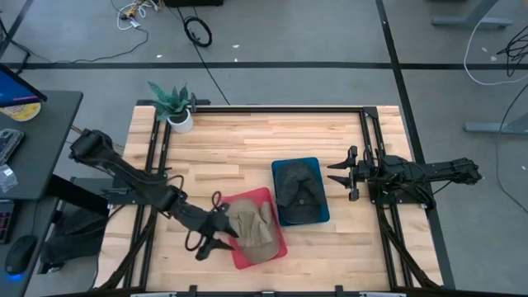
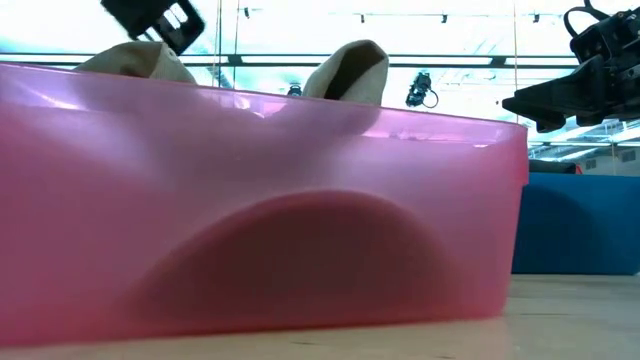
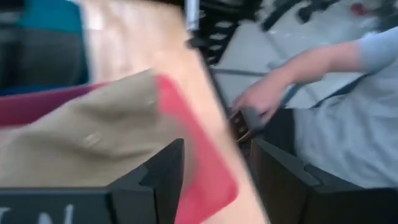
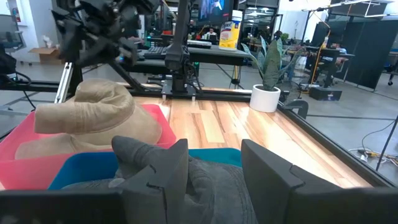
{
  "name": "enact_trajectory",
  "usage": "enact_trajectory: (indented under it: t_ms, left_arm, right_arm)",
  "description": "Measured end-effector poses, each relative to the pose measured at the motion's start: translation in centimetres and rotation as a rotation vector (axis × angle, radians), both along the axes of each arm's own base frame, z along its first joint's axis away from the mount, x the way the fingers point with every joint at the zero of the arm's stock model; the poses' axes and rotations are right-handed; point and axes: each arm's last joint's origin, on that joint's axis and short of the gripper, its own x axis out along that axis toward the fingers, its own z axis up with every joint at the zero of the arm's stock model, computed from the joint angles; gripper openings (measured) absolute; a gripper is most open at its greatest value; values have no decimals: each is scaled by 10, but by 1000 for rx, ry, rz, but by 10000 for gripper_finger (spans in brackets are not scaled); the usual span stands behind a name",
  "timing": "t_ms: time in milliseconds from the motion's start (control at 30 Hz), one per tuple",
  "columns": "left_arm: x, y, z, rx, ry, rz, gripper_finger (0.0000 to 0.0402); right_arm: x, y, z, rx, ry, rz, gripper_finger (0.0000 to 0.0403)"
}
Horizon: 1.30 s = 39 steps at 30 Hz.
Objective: Pick & Place hat
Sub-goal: Put the brown cap into the red bin
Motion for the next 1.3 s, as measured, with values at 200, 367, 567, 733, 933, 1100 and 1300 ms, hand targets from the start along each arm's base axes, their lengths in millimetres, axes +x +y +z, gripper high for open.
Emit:
enact_trajectory:
  t_ms: [200, 367, 567, 733, 933, 1100, 1300]
  left_arm:
    - [-28, 20, -6, 204, 194, 220, 152]
    - [-29, 24, -25, 254, 344, 323, 126]
    - [-6, 9, -44, 241, 279, 267, 113]
    - [9, -2, -59, 227, 225, 207, 113]
    - [11, 0, -50, 174, 184, 204, 112]
    - [16, -2, -40, 112, 104, 211, 112]
    - [17, 0, -40, 83, 109, 237, 112]
  right_arm:
    - [0, 0, 0, 0, 0, 0, 155]
    - [0, 0, 0, 0, 0, 0, 155]
    - [0, 0, 0, 0, -1, 0, 155]
    - [0, 0, 0, 0, 0, 0, 155]
    - [0, 0, 0, 0, 0, 0, 155]
    - [0, 0, 0, 0, 0, 0, 155]
    - [0, 0, 0, 0, 0, 0, 155]
